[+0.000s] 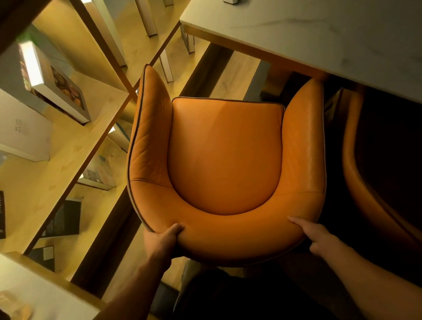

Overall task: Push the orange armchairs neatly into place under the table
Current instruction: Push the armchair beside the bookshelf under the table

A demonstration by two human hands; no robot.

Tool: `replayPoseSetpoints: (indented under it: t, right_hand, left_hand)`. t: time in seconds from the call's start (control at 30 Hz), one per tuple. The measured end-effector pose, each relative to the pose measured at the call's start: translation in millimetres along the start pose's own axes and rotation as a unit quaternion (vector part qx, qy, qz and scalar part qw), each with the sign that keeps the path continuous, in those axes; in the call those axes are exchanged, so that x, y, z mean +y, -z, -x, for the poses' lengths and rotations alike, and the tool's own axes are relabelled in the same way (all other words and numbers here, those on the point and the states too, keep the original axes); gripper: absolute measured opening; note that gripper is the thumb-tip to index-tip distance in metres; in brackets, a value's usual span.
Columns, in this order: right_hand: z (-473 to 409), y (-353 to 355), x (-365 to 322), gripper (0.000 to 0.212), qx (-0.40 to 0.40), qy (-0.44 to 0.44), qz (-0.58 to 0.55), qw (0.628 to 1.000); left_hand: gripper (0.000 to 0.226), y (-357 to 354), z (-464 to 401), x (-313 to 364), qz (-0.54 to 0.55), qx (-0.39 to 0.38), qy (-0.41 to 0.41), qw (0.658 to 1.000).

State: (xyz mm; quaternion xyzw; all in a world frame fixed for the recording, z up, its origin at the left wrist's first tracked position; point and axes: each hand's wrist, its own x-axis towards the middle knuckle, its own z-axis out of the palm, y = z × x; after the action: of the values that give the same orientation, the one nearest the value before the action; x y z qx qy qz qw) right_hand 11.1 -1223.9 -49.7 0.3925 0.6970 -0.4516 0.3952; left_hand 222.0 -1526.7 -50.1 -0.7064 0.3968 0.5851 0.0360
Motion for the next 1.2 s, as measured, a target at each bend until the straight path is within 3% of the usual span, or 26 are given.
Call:
replayPoseSetpoints:
  t: [0.27, 0.67, 0.83, 1.2]
  right_hand:
    - [1, -10, 11, 0.084, 0.012, 0.001, -0.018, 1.0]
    - [24, -82, 24, 0.074, -0.03, -0.057, -0.075, 0.995]
    - [27, -100, 23, 0.073, -0.057, -0.069, -0.084, 0.992]
    - [22, -105, 20, 0.083, -0.025, -0.079, -0.075, 0.994]
  left_hand:
    - [0.094, 10, -13, 9, -0.028, -0.017, -0.031, 0.999]
    - [0.095, 43, -79, 88, -0.128, 0.007, -0.105, 0.986]
    - [0.096, 49, -102, 112, -0.123, -0.008, -0.076, 0.99]
    - [0.098, 50, -98, 114, -0.094, -0.031, -0.043, 0.994]
